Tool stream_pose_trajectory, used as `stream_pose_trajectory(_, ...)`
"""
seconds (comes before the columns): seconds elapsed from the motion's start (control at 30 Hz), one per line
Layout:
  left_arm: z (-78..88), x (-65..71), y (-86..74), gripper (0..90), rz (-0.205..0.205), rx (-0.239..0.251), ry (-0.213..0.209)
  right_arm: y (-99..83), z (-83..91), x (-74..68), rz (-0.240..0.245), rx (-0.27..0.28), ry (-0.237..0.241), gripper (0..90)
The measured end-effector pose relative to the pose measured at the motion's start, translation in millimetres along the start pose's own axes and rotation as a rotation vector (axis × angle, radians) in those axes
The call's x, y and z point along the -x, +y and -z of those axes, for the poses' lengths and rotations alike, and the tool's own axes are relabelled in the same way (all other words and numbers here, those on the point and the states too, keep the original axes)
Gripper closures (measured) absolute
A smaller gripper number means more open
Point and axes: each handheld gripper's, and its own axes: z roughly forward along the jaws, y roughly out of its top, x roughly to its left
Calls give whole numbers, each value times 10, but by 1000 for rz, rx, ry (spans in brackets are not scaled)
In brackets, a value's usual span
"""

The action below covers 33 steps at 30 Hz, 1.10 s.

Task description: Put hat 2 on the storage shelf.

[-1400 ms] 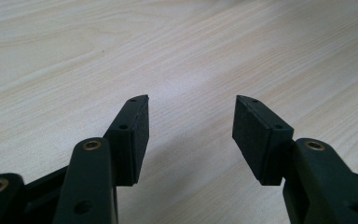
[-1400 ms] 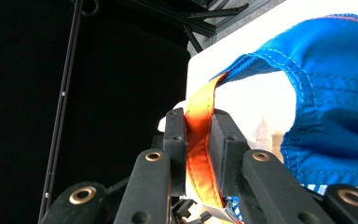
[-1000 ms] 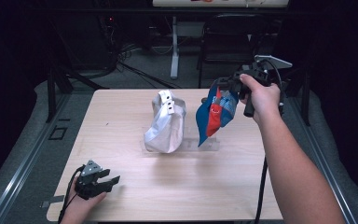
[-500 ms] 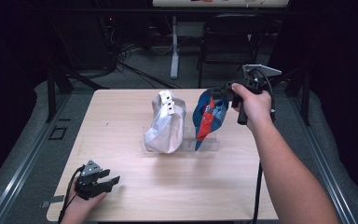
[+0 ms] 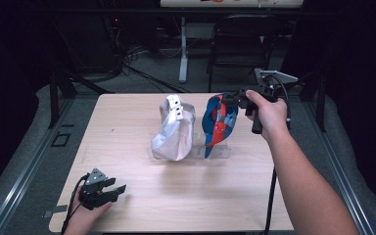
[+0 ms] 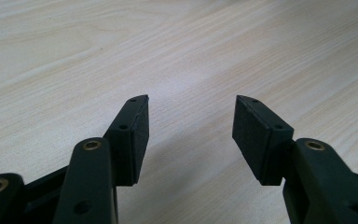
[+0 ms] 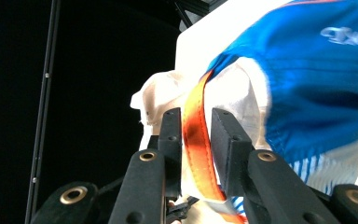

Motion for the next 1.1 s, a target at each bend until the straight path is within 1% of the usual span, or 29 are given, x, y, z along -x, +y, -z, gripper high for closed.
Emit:
stream_pose_trajectory(0.03, 0, 1, 0, 465, 1, 0, 0, -6, 34, 2, 8, 7, -6, 738)
stream_pose_trajectory(0.1, -1, 0, 0, 465, 0, 1, 0, -10, 55, 1, 8, 15, -10, 737)
stream_pose_trajectory(0.13, 5, 0, 3, 465, 0, -8, 1, -9, 74, 6, 16, 14, -13, 736)
stream_pose_trajectory(0.2, 4, 2, 3, 465, 0, -8, 2, -16, 143, 8, 19, 23, -4, 732)
stream_pose_trajectory(0.33, -1, 6, 2, 465, 3, -7, 2, -30, 178, 10, 24, 29, -10, 726)
stream_pose_trajectory(0.37, 0, 5, 2, 465, 0, -8, 3, -30, 194, 22, 40, 23, -13, 723)
stream_pose_trajectory(0.43, -2, 10, 1, 464, 4, -8, 2, -39, 219, 28, 44, 15, -23, 714)
stream_pose_trajectory(0.47, -2, 11, 1, 464, 4, -8, 2, -43, 218, 30, 46, 22, -25, 711)
stream_pose_trajectory(0.53, -7, 12, -3, 465, 5, 0, 2, -52, 231, 36, 50, 22, -34, 699)
stream_pose_trajectory(0.57, 0, 11, 0, 464, 3, -8, 2, -64, 231, 41, 53, 30, -37, 678)
stream_pose_trajectory(0.63, 1, 10, -1, 464, 3, -8, 3, -68, 238, 44, 60, 22, -42, 664)
stream_pose_trajectory(0.67, 5, 8, -2, 464, 2, -8, 3, -89, 235, 47, 80, 27, -50, 643)
stream_pose_trajectory(0.77, 7, 7, -2, 464, 3, -7, 4, -110, 241, 49, 92, 24, -57, 617)
stream_pose_trajectory(0.8, 8, 5, -3, 464, 1, -7, 4, -127, 248, 53, 104, 28, -61, 583)
stream_pose_trajectory(0.83, 8, 5, -3, 463, 1, -7, 4, -127, 248, 53, 104, 28, -61, 583)
stream_pose_trajectory(0.9, 10, 7, -4, 462, 5, -5, 6, -151, 253, 57, 121, 44, -71, 557)
stream_pose_trajectory(0.93, 4, 8, -8, 460, 8, 5, 5, -178, 254, 64, 141, 51, -83, 538)
stream_pose_trajectory(0.97, 4, 7, -8, 460, 7, 4, 5, -178, 254, 64, 141, 51, -83, 538)
stream_pose_trajectory(1.0, 4, 5, -8, 460, 4, 3, 6, -202, 256, 72, 160, 50, -92, 520)
stream_pose_trajectory(1.03, 2, 3, -7, 460, 3, 3, 7, -202, 256, 72, 160, 50, -92, 520)
stream_pose_trajectory(1.07, -2, 3, -9, 458, 4, 2, 7, -235, 257, 84, 180, 55, -103, 501)
stream_pose_trajectory(1.1, -2, 3, -9, 458, 4, 2, 7, -235, 257, 84, 180, 55, -103, 501)
